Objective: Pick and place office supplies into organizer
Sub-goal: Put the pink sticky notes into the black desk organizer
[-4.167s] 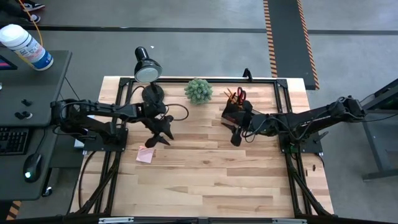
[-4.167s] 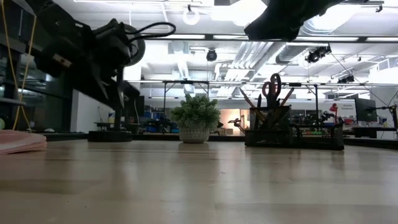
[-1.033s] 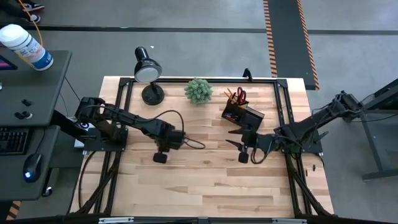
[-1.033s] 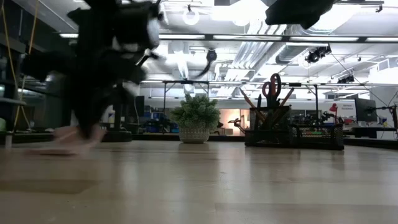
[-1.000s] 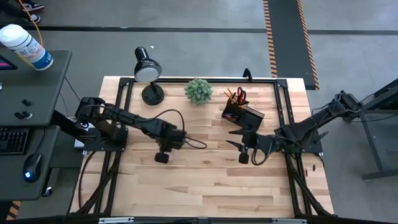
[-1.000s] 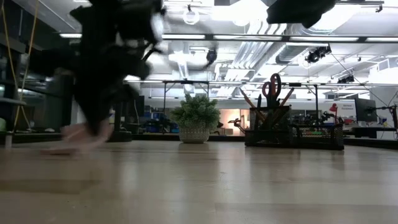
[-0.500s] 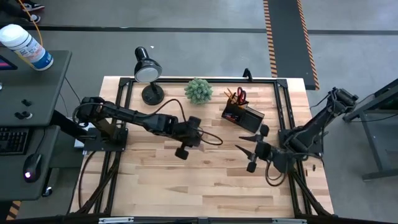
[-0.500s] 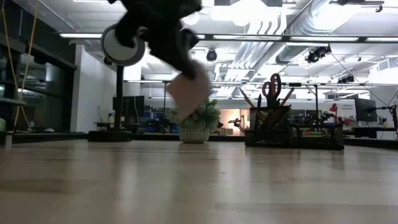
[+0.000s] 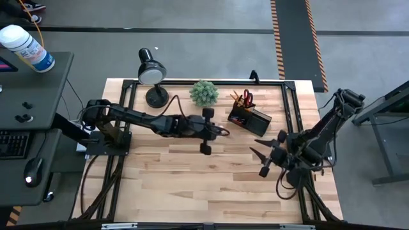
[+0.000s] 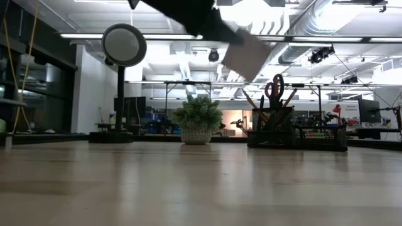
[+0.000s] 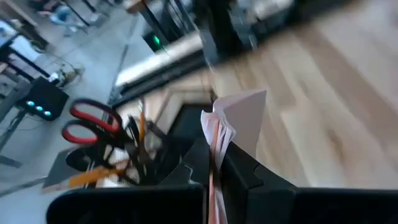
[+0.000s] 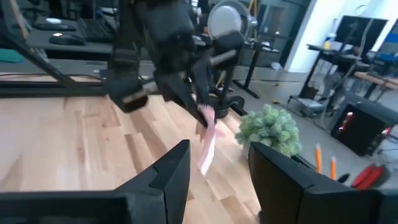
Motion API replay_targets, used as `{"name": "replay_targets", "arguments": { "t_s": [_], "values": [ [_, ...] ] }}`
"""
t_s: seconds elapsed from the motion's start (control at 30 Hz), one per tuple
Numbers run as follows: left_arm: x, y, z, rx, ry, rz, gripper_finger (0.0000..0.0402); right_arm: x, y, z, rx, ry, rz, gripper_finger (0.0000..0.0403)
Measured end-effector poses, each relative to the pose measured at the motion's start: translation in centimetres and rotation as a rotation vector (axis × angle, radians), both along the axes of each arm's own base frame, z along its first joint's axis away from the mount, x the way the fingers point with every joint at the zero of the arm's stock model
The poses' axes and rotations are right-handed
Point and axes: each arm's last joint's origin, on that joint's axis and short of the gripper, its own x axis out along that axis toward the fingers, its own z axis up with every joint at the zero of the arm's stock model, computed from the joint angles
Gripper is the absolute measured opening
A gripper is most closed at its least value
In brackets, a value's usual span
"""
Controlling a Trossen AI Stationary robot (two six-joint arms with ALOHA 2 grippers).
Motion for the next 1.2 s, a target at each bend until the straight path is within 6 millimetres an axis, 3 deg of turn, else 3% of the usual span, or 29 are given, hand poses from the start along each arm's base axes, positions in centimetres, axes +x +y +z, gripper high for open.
{"name": "replay_targets", "arguments": {
  "t_s": [0.4, 0.73, 1.2],
  "values": [
    [0.9, -0.2, 3.2, -0.161, -0.379, -0.028, 0.0, 1.1, -0.9, 0.2, -0.01, 0.017, -0.037, 0.0154],
    [1.0, -0.3, 4.1, -0.179, -0.477, -0.063, 0.0, 2.5, -1.3, 1.9, -0.037, -0.032, -0.062, 0.0154],
    [1.0, -0.3, 4.5, -0.178, -0.521, -0.075, 0.0, 3.9, -3.0, 2.3, -0.022, -0.04, -0.101, 0.0153]
  ]
}}
